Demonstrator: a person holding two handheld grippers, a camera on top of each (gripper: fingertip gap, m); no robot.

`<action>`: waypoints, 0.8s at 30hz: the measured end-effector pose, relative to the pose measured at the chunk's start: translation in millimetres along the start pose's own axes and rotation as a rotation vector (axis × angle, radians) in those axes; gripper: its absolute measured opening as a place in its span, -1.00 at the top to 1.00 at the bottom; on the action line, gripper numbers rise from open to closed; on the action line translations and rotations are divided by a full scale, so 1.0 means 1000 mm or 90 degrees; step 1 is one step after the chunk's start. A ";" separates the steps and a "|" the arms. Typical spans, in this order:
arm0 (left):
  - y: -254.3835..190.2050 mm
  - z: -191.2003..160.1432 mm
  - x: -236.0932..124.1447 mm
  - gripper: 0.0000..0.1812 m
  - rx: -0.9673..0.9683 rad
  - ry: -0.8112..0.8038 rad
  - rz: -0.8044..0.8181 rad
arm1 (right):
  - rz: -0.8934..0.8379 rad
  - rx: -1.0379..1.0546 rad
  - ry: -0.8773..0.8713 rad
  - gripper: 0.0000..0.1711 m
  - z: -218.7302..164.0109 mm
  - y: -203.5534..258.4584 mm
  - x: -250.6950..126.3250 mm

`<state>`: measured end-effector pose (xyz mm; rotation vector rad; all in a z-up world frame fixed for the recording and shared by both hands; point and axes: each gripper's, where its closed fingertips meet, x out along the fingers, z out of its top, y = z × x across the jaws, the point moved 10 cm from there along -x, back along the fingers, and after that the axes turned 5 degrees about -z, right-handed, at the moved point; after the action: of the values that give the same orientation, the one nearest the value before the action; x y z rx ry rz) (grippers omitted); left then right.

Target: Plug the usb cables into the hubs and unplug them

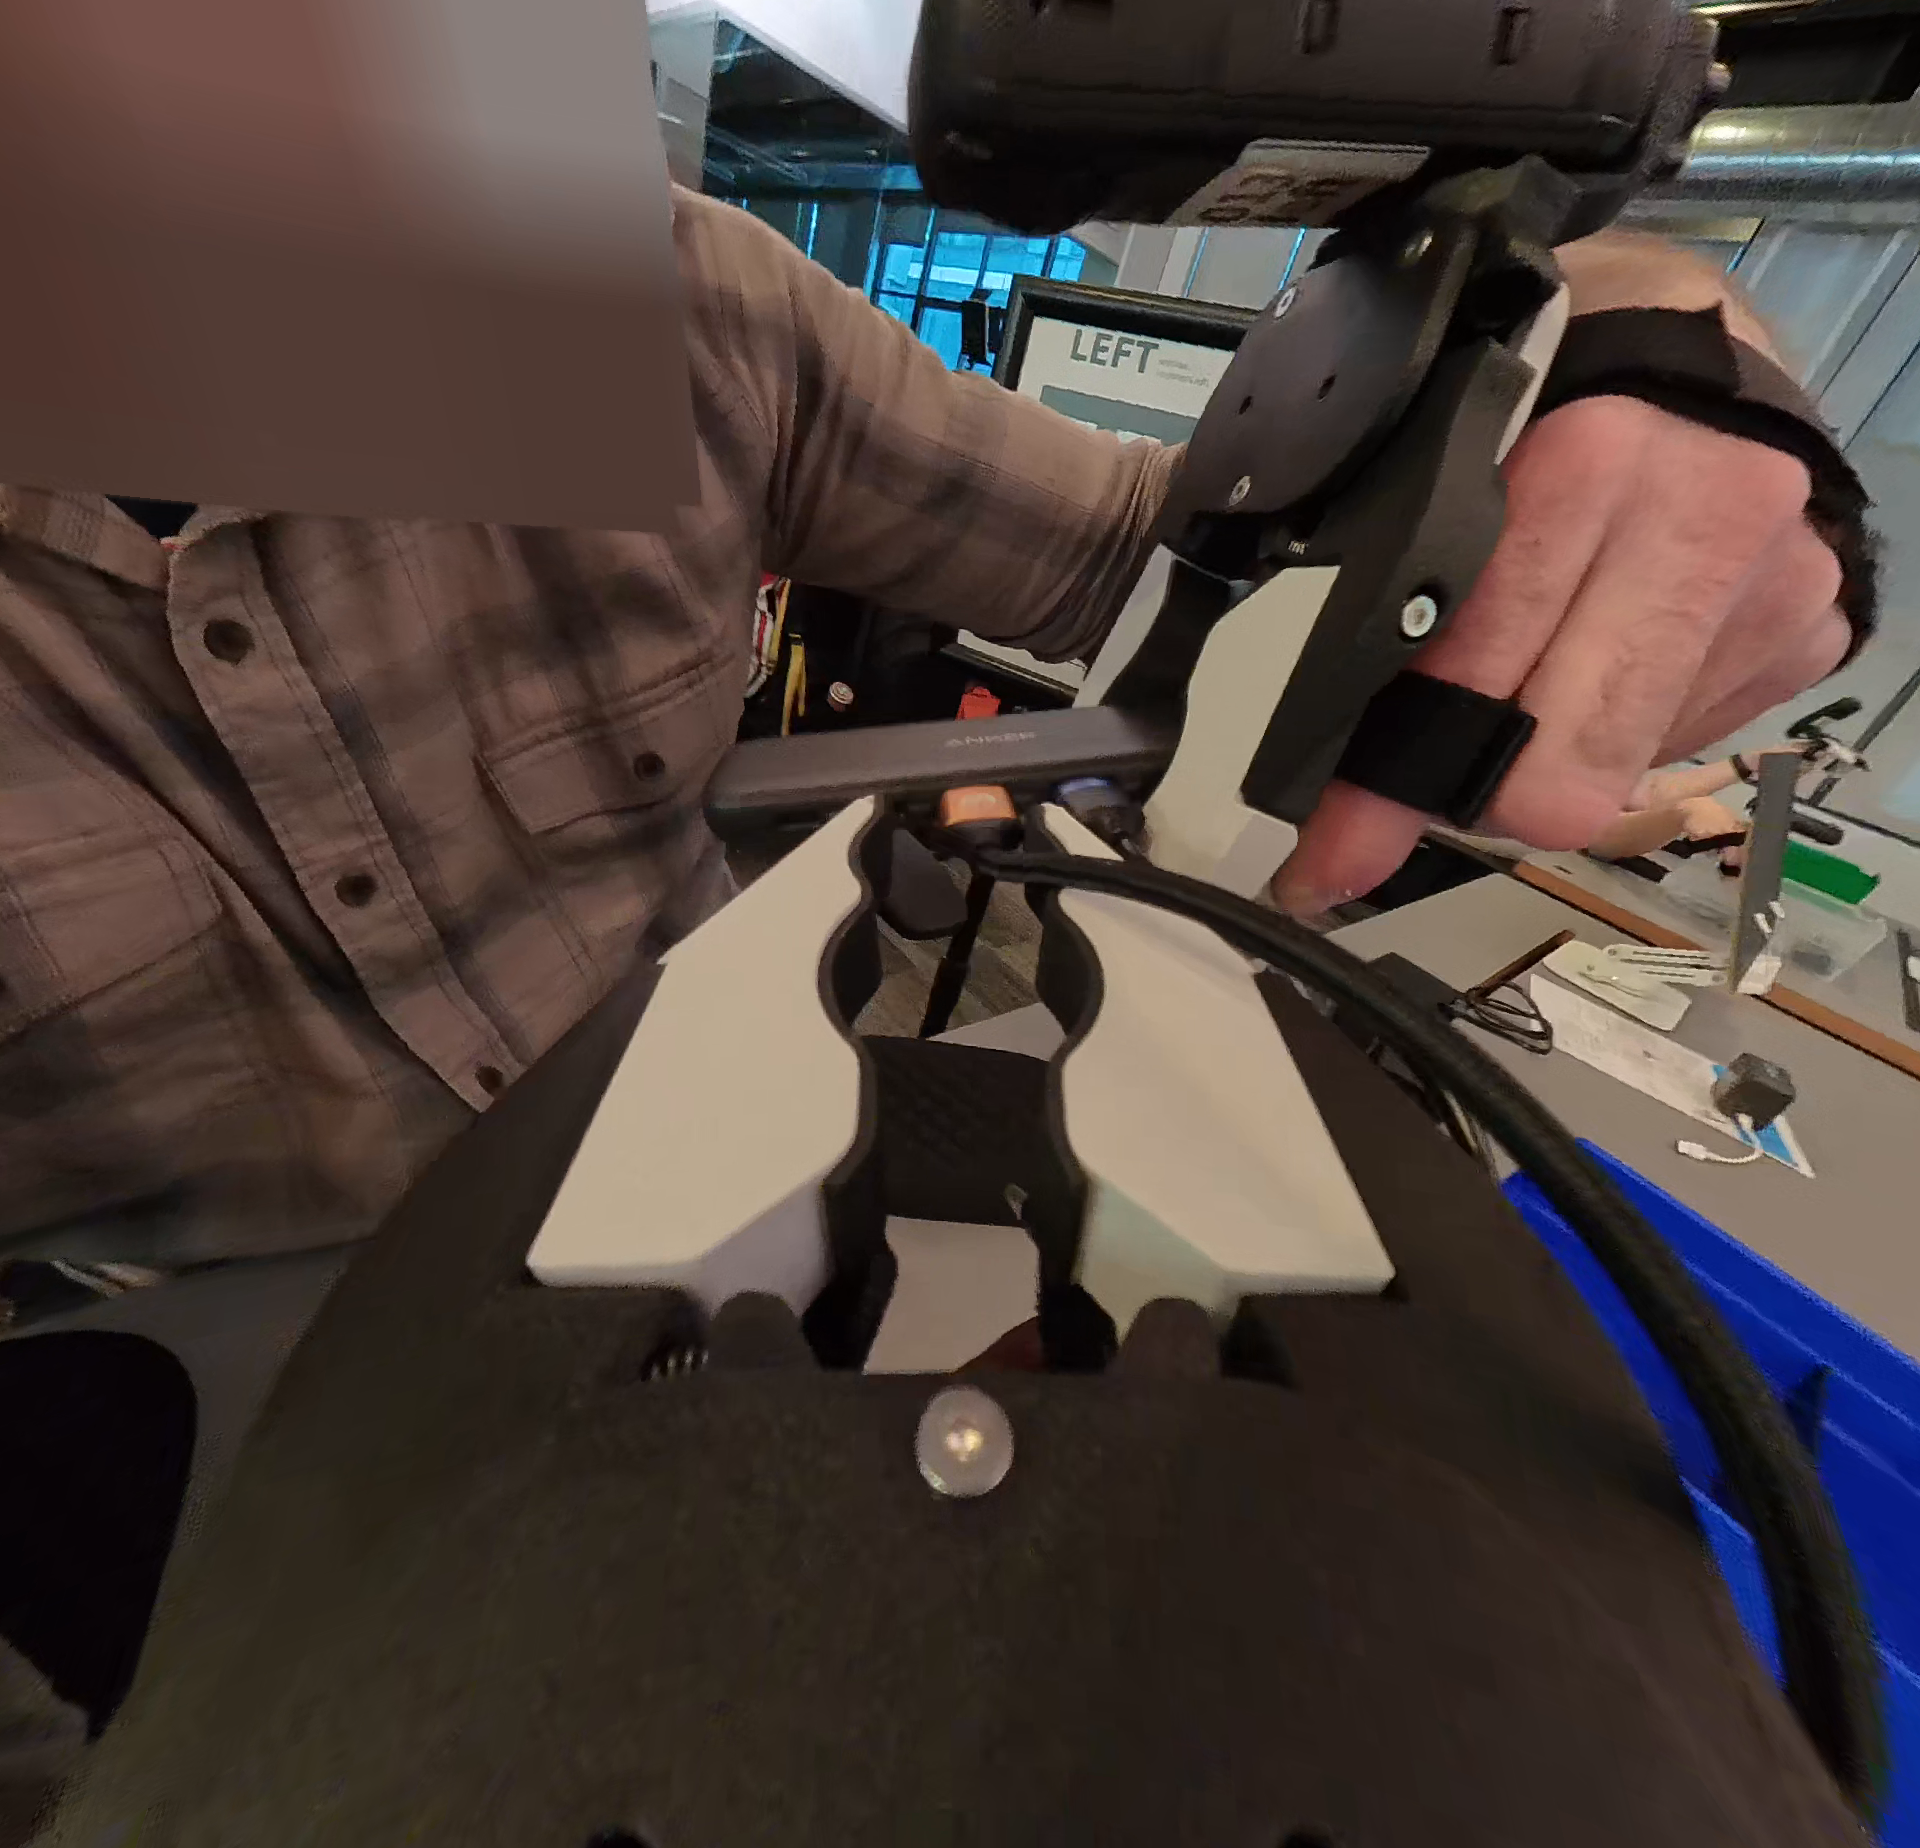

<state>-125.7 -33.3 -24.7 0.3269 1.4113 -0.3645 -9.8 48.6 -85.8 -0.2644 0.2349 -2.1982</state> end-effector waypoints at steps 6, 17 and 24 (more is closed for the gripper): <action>0.001 0.004 -0.002 0.35 0.005 -0.021 -0.002 | 0.016 0.030 -0.004 0.83 0.001 -0.003 0.005; 0.002 0.002 -0.003 0.36 0.000 -0.037 -0.005 | 0.053 0.082 -0.084 0.86 0.001 -0.009 0.003; 0.003 -0.002 -0.003 0.37 -0.001 -0.030 -0.001 | 0.097 0.145 -0.133 0.77 -0.002 -0.015 0.003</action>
<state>-126.3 -30.1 -22.5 0.3146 1.3655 -0.3703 -23.9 54.9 -83.2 -0.3346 -0.1086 -2.0073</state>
